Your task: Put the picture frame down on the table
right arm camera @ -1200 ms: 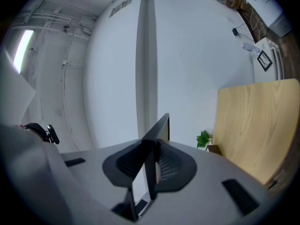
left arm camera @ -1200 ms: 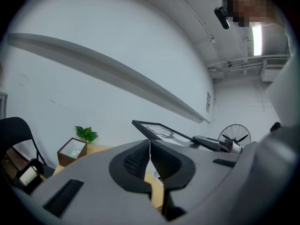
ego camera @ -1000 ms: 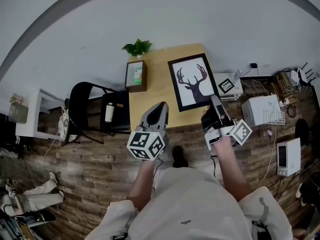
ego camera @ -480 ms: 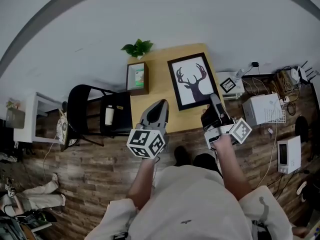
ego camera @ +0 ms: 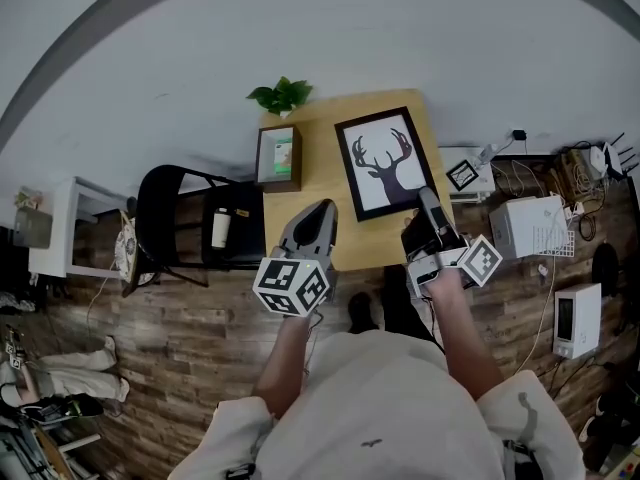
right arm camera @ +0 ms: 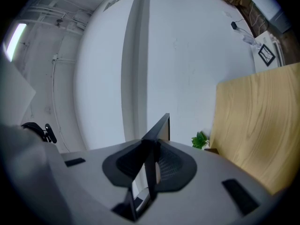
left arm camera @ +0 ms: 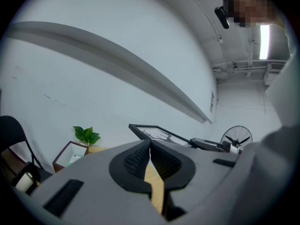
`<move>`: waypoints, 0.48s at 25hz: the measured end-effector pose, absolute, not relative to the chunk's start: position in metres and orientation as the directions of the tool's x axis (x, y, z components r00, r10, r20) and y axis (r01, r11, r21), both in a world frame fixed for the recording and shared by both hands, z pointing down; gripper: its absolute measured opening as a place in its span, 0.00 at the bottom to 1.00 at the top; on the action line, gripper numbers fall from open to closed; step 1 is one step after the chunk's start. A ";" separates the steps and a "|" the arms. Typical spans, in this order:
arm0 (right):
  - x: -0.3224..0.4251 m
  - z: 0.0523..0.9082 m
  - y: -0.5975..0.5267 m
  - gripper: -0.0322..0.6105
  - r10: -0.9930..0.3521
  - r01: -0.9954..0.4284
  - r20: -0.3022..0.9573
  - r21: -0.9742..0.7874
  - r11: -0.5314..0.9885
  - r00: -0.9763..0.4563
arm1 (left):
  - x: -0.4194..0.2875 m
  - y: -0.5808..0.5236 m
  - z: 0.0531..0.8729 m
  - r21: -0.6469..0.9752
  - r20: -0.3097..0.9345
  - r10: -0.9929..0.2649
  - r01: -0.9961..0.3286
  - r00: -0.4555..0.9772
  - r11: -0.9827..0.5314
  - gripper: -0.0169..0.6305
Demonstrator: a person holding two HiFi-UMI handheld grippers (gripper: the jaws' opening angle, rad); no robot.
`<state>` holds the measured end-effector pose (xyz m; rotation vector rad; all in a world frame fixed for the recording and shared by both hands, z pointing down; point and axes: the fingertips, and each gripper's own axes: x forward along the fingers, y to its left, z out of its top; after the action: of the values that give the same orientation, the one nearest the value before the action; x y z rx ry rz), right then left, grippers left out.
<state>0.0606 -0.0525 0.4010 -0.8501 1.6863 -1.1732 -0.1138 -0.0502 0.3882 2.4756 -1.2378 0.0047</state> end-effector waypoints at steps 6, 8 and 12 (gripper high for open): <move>0.062 0.401 -0.085 0.15 -0.862 -0.043 -0.276 -0.945 0.324 -0.426 | -0.108 -0.073 0.385 0.330 0.162 -0.798 -0.794 0.580 -0.510 0.04; 0.063 0.404 -0.098 0.15 -0.854 -0.038 -0.270 -0.947 0.320 -0.444 | -0.107 -0.084 0.386 0.332 0.166 -0.809 -0.805 0.564 -0.492 0.04; 0.065 0.413 -0.120 0.15 -0.838 -0.024 -0.260 -0.951 0.309 -0.480 | -0.103 -0.097 0.391 0.327 0.182 -0.825 -0.824 0.535 -0.463 0.04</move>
<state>0.0648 -0.1203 0.4126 -0.7771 1.7638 -1.2629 -0.1026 -0.0974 0.3912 2.4031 -1.3542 -0.0026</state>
